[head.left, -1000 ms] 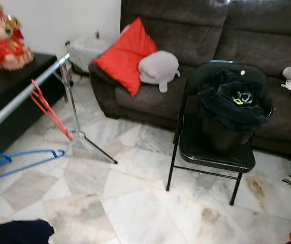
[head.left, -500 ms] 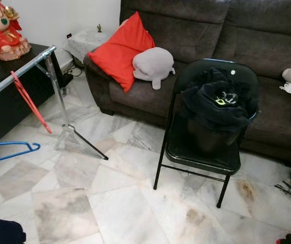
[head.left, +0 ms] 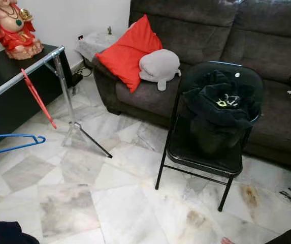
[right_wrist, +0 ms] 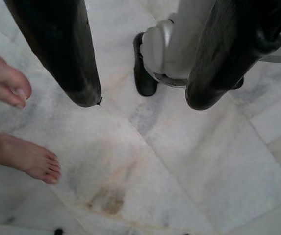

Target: Hang hanger

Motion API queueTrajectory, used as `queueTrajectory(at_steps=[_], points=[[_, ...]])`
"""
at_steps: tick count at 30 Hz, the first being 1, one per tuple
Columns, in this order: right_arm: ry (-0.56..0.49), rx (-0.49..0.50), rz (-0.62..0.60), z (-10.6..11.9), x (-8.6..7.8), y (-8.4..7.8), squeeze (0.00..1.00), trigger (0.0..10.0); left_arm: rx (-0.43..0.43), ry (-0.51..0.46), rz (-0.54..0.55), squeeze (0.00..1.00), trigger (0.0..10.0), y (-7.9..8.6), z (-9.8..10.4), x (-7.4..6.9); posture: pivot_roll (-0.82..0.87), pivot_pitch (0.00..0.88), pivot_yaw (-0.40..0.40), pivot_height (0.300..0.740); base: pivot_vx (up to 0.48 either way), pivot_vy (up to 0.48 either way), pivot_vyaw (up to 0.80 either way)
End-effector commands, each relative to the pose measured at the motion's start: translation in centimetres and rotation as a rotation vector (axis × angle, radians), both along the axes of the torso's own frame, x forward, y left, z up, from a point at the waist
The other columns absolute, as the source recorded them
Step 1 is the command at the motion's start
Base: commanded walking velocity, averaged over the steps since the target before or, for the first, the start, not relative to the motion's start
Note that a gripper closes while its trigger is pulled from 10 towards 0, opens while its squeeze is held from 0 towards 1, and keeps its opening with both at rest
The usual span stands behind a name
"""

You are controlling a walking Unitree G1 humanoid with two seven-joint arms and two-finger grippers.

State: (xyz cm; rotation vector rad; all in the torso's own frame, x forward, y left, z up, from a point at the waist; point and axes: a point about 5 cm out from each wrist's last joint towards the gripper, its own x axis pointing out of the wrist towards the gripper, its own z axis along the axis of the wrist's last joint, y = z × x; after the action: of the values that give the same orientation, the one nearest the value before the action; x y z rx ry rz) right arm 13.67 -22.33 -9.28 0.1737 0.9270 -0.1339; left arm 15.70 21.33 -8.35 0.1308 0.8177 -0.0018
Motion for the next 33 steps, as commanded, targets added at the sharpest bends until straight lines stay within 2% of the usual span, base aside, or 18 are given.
queueTrajectory(at_steps=[1,5,8,9,12,14,16,19,20,22,23,25,27,30,33], points=[[0.011,0.002,-0.02,-0.2,-0.5,0.1,0.0,10.0,-0.008,-0.061,-0.003,0.0,10.0,-0.3,0.6,1.2,-0.09,0.1,0.034,0.74,0.0,0.0,0.0],[0.0,-0.004,-0.046,-0.1,-0.3,0.0,0.0,10.0,-0.01,-0.113,-0.014,0.0,10.0,-0.4,1.1,1.9,-0.1,0.107,0.045,0.74,0.0,0.0,0.0],[0.0,-0.016,-0.062,-0.1,-0.1,-0.1,0.0,10.0,0.027,-0.211,-0.026,0.0,10.0,-0.1,2.6,4.2,-0.1,0.093,0.042,0.74,0.0,0.0,0.0],[0.0,-0.016,-0.062,-0.1,-0.1,-0.1,0.0,10.0,0.027,-0.211,-0.026,0.0,10.0,-0.1,2.6,4.2,-0.1,0.093,0.042,0.74,0.0,0.0,0.0],[0.004,-0.027,-0.062,0.0,0.2,-0.2,0.0,10.0,0.009,-0.311,-0.049,0.0,10.0,-0.1,4.2,6.4,-0.08,0.086,0.031,0.74,0.0,0.0,0.0],[-0.001,-0.029,-0.063,0.1,0.2,-0.2,0.0,10.0,0.0,-0.32,-0.07,0.0,10.0,-0.2,4.4,6.6,-0.08,0.085,0.03,0.74,0.0,0.0,0.0],[-0.002,-0.03,-0.064,0.1,0.3,-0.2,0.0,10.0,-0.001,-0.321,-0.075,0.0,10.0,-0.3,4.4,6.5,-0.08,0.085,0.03,0.74,0.0,0.0,0.0],[-0.005,-0.034,-0.063,0.1,0.1,-0.2,0.0,10.0,-0.001,-0.217,-0.078,0.0,10.0,-0.2,2.7,4.2,-0.06,0.085,0.022,0.74,0.0,0.0,0.0],[-0.005,-0.034,-0.063,0.1,0.1,-0.2,0.0,10.0,-0.001,-0.217,-0.078,0.0,10.0,-0.2,2.7,4.2,-0.06,0.085,0.022,0.74,0.0,0.0,0.0],[-0.005,-0.036,-0.06,0.0,0.0,-0.2,0.0,10.0,-0.006,-0.166,-0.064,0.0,10.0,-0.2,1.9,2.8,-0.06,0.091,0.022,0.74,0.0,0.0,0.0],[-0.005,-0.036,-0.06,0.0,0.0,-0.2,0.0,10.0,-0.006,-0.166,-0.064,0.0,10.0,-0.2,1.9,2.8,-0.06,0.091,0.022,0.74,0.0,0.0,0.0],[-0.01,-0.035,-0.063,0.0,-0.1,-0.2,0.0,10.0,-0.02,-0.108,-0.071,0.0,10.0,-0.7,1.0,1.5,-0.07,0.095,0.025,0.74,0.0,0.0,0.0],[-0.012,-0.034,-0.066,0.0,-0.3,-0.2,0.0,10.0,-0.03,-0.073,-0.07,0.0,10.0,-1.0,0.5,0.7,-0.08,0.091,0.026,0.74,0.0,0.0,0.0],[-0.011,-0.034,-0.068,-0.1,-0.4,-0.1,0.0,10.0,-0.035,-0.063,-0.062,0.0,10.0,-1.0,0.4,0.6,-0.09,0.086,0.025,0.74,0.0,0.0,0.0],[-0.011,-0.039,-0.071,-0.1,-0.4,-0.1,0.0,10.0,-0.04,-0.077,-0.058,0.0,10.0,-1.1,0.8,1.5,-0.08,0.087,0.023,0.74,0.0,0.0,0.0]])
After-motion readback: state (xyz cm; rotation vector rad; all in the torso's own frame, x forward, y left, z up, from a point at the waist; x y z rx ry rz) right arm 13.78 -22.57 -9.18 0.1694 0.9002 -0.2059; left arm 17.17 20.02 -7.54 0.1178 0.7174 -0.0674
